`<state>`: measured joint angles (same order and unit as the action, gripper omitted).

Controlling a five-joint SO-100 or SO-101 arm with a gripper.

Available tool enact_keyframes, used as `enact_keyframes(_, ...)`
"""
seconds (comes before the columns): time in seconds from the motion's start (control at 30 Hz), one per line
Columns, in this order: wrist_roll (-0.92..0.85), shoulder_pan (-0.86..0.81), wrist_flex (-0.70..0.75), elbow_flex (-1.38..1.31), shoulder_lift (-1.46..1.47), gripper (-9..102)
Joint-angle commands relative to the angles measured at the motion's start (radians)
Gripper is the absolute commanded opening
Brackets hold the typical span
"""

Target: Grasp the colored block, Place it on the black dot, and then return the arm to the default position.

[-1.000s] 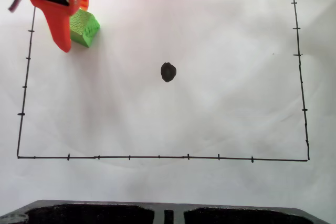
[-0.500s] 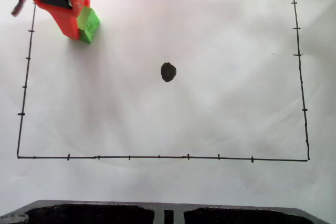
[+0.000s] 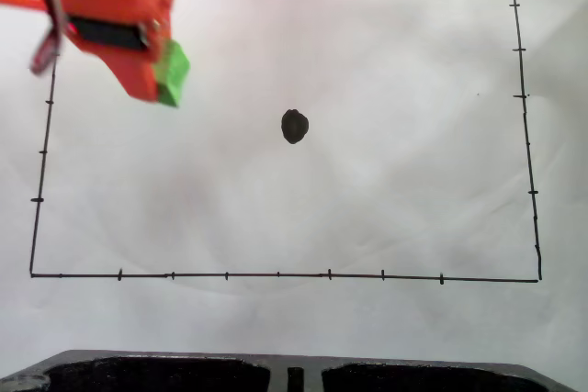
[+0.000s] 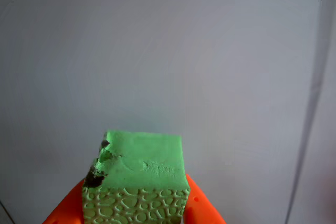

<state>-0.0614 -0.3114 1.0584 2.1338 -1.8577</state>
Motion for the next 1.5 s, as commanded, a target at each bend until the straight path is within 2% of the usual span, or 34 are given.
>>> enact_keyframes(0.0,0.020,0.095,0.002,-0.060,0.018,17)
enact_keyframes(0.23,0.078,0.282,0.006,-0.100,0.089,17)
enact_keyframes(0.5,0.141,0.405,0.006,-0.117,0.156,17)
enact_keyframes(0.97,0.150,0.394,-0.048,-0.115,0.219,19)
enact_keyframes(1.27,0.124,0.397,-0.034,-0.118,0.236,28)
enact_keyframes(1.47,0.100,0.402,0.037,-0.109,0.152,35)
